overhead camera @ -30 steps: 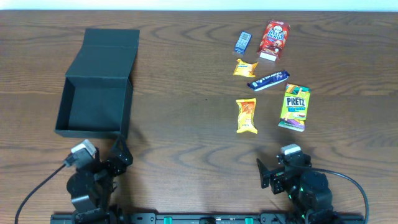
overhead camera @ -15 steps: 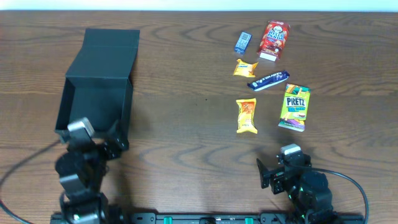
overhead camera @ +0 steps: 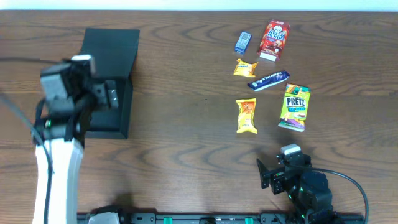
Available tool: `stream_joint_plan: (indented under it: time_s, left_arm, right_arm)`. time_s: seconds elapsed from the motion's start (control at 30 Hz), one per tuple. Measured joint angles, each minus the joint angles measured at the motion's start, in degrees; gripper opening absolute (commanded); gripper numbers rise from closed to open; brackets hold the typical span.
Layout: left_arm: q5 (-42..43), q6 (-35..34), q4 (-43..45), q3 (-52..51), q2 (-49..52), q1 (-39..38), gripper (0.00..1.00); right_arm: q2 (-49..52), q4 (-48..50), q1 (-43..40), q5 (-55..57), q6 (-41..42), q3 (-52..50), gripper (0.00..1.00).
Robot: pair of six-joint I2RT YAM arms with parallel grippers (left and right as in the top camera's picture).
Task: Pack container
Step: 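Reach the left gripper to the black box's near wall and grip it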
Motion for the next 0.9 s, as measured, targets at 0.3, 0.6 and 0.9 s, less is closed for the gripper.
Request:
stream_joint_plan:
  time_s: [0.3, 0.6, 0.9]
  left_arm:
    - [1.38, 4.94, -2.95, 2.73, 16.09, -3.34, 0.95]
    - [3.34, 5.33, -2.99, 2.73, 21.07, -3.37, 0.95]
    - [3.45, 5.46, -2.97, 2.73, 26.10, -3.37, 0.56]
  right_arm:
    - [-0.02, -0.02, 0.00, 0.00, 0.00, 0.00, 0.99]
    - [-0.02, -0.02, 0.00, 0.00, 0.00, 0.00, 0.99]
    - [-0.02, -0.04, 0.00, 0.00, 0.00, 0.00, 0.99]
